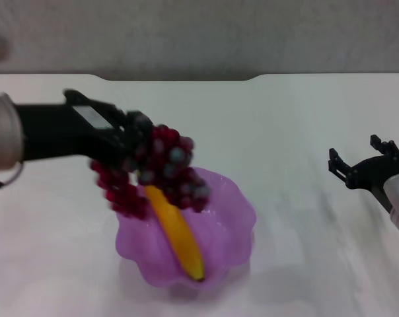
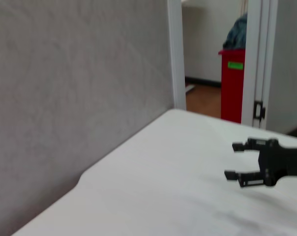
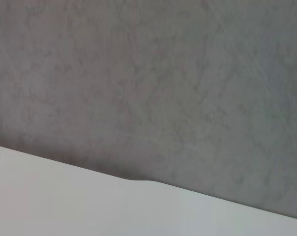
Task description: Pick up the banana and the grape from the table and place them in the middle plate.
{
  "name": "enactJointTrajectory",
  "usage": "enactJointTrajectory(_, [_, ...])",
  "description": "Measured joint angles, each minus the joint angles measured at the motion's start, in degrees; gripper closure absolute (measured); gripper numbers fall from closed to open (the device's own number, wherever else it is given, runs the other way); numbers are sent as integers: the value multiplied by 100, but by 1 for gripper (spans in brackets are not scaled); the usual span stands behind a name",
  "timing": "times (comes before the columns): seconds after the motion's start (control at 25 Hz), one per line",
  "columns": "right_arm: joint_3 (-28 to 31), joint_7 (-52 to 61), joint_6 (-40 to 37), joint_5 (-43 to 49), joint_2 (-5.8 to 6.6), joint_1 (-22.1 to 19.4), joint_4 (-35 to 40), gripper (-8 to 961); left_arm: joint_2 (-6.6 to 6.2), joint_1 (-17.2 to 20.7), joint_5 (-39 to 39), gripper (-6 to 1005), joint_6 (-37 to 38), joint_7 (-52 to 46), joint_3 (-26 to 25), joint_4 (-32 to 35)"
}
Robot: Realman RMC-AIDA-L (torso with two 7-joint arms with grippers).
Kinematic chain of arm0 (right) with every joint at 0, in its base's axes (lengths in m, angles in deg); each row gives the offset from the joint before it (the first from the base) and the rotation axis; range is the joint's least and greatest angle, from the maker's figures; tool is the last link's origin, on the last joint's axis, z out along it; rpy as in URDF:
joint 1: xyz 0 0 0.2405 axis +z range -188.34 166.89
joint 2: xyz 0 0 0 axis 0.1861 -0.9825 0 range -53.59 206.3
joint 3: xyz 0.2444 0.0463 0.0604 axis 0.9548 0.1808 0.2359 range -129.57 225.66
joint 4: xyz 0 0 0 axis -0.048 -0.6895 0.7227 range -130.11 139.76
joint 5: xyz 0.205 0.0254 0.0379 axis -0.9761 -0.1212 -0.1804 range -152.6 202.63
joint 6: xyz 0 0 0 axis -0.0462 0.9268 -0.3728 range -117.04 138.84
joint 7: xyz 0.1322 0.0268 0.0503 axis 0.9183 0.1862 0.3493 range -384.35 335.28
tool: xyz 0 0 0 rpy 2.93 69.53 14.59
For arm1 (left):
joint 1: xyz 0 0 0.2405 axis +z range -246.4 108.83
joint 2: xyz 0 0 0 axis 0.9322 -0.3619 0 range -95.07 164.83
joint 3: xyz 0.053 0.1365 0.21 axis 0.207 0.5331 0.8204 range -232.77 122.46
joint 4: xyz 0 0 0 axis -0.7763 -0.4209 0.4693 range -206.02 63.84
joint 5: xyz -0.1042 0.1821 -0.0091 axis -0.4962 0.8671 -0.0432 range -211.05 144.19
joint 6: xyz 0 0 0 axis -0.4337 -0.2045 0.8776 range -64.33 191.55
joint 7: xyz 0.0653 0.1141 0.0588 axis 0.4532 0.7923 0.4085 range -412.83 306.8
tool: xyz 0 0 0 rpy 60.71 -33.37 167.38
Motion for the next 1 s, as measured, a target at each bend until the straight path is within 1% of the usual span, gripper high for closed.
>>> enactJointTrajectory(0.08, [-2, 0, -1, 1, 0, 2, 0, 64, 1, 37, 201, 855, 281, -12, 324, -122])
enactJointTrajectory(0.16, [4, 0, -1, 2, 0, 2, 0, 64, 0, 35, 258, 855, 452, -25, 517, -275])
enactJointTrajectory(0.2, [7, 0, -1, 3, 0, 1, 0, 64, 0, 35, 258, 855, 452, -25, 517, -275])
enactJointTrajectory(0.24, [10, 0, -1, 3, 0, 1, 0, 64, -1, -27, 299, 855, 716, -35, 730, -554])
enactJointTrajectory(0.28, [10, 0, -1, 5, 0, 1, 0, 64, -1, -31, 301, 855, 735, -36, 737, -567])
enactJointTrajectory(0.44, [1, 0, -1, 3, 0, 14, 0, 64, 3, -141, 411, 856, 1128, -71, 1039, -962])
enactJointTrajectory(0.56, [2, 0, -1, -6, 0, 14, 0, 64, 4, -210, 673, 856, 1461, -142, 1328, -1266])
enactJointTrajectory(0.6, [6, 0, -1, -5, 0, 11, 0, 64, 4, -210, 673, 856, 1461, -142, 1328, -1266])
enactJointTrajectory(0.64, [11, 0, -1, -5, 0, 6, 0, 64, 4, -237, 666, 856, 1663, -159, 1476, -1466])
enactJointTrajectory(0.68, [17, 0, -1, -4, 0, 4, 0, 64, 4, -237, 666, 856, 1663, -159, 1476, -1466])
enactJointTrajectory(0.8, [21, 0, -1, -6, 0, 5, 0, 65, 4, -259, 659, 857, 2006, -161, 1704, -1727])
enactJointTrajectory(1.0, [9, 0, -1, -6, 0, 12, 0, 65, 2, -333, 692, 858, 2251, -162, 1848, -1954])
